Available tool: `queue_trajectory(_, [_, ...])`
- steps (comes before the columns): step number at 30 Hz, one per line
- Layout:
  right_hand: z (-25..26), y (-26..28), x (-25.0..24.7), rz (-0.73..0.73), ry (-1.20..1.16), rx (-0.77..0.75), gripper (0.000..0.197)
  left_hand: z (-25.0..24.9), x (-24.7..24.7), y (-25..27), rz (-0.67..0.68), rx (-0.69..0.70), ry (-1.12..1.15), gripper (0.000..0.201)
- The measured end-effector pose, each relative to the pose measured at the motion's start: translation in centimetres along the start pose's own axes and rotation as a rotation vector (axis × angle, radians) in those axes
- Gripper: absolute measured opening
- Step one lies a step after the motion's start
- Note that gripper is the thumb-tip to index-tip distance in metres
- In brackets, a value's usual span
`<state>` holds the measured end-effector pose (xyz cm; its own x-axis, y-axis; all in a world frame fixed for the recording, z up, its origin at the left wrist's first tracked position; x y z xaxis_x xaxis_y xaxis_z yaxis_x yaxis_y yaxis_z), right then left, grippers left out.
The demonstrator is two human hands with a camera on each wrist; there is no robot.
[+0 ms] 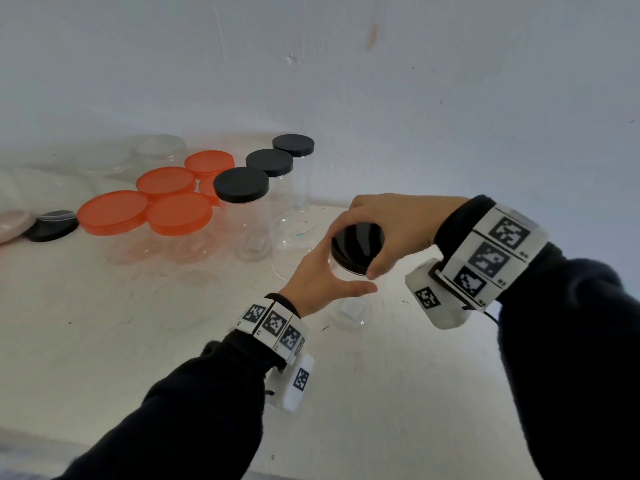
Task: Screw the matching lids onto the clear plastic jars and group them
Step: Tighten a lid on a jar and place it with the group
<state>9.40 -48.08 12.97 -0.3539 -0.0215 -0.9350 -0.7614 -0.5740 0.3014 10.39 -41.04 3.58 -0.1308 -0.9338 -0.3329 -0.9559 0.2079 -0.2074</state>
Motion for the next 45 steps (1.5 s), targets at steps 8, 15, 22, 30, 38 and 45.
queue_trajectory(8, [-0.2, -0.8, -1.2, -0.308, 0.290, 0.197, 0.071, 0.0, 0.0, 0.1, -0.003, -0.021, 0.025, 0.074])
queue_trajectory(15, [0.7, 0.0, -0.1, 0.011, 0.124, -0.010, 0.067, -0.3, -0.1, 0.2, 0.003, 0.006, -0.020, 0.076])
queue_trajectory(22, [0.2, -0.8, -0.8, -0.341, 0.343, 0.233, 0.062, 0.2, 0.1, 0.1, -0.007, -0.013, 0.027, 0.075])
queue_trajectory(30, [-0.1, 0.0, -0.1, -0.017, 0.098, 0.058, 0.070, 0.0, 0.0, 0.1, -0.007, -0.002, 0.007, 0.074])
queue_trajectory(38, [-0.6, -0.4, -0.6, -0.270, 0.297, 0.234, 0.073, 0.1, 0.0, 0.2, -0.010, -0.009, 0.036, 0.073])
queue_trajectory(45, [-0.1, 0.0, -0.1, -0.136, 0.075, 0.052, 0.067, 0.0, 0.0, 0.1, 0.003, 0.008, 0.012, 0.073])
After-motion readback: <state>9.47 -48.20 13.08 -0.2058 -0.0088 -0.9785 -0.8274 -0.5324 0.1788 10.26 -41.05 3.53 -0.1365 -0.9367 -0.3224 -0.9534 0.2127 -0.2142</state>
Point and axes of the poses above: each hand's wrist, its own y-axis away from the middle knuckle, its own x-axis out of the palm, z = x × y, the point moved 8 cm from there along -y, towards the middle knuckle, and after that the axes turned 4 degrees about -z, right-handed, at the moved point
